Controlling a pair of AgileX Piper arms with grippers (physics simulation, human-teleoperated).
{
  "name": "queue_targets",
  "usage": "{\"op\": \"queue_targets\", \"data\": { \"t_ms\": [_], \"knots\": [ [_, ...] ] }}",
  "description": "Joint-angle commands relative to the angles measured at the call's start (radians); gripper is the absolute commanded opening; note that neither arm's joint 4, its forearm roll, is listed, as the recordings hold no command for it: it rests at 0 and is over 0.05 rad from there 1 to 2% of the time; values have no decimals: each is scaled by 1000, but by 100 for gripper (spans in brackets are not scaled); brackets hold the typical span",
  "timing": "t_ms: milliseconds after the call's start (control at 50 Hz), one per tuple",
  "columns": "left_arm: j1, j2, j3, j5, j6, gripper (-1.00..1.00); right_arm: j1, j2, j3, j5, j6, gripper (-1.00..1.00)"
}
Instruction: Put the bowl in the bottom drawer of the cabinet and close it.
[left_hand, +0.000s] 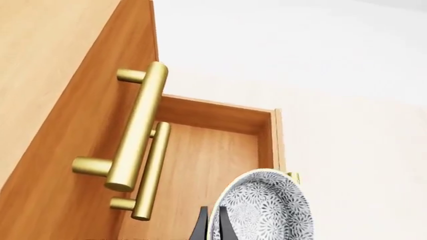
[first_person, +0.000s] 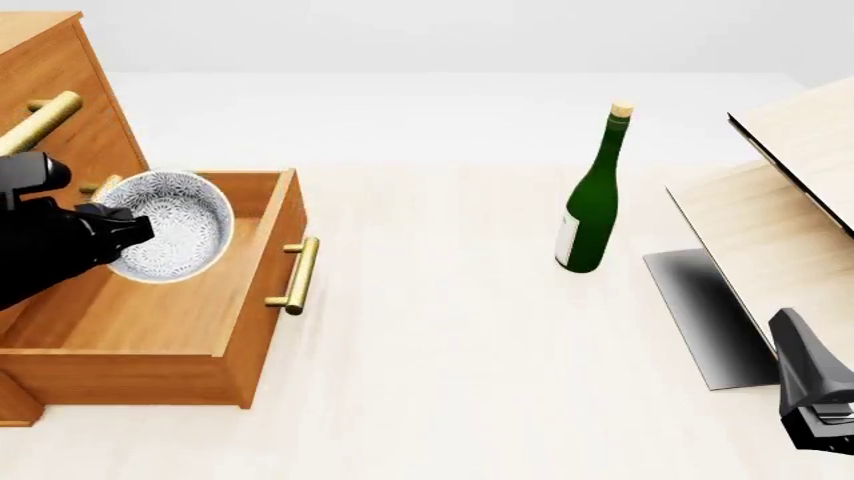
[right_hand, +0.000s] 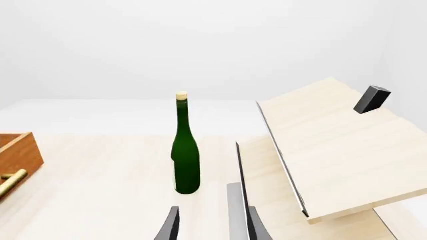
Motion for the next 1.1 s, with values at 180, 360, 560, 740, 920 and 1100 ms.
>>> {"op": "queue_targets", "data": {
  "t_ms": [180, 360, 560, 740, 920, 1100],
  "knots": [
    [35, 59, 36, -69, 29, -100, 0, 1, 0, -1, 0, 100],
    [47, 75, 48, -87, 39, -100, 0, 0, 0, 0, 0, 100],
    [52, 109, 69, -119, 42, -100, 0, 1, 0, 0, 0, 100],
    [53, 127, 79, -135, 46, -100, 0, 0, 0, 0, 0, 100],
    [58, 143, 86, -152, 54, -100, 0, 0, 0, 0, 0, 100],
    [70, 169, 96, -176, 63, -100, 0, 1, 0, 0, 0, 100]
  ]
}}
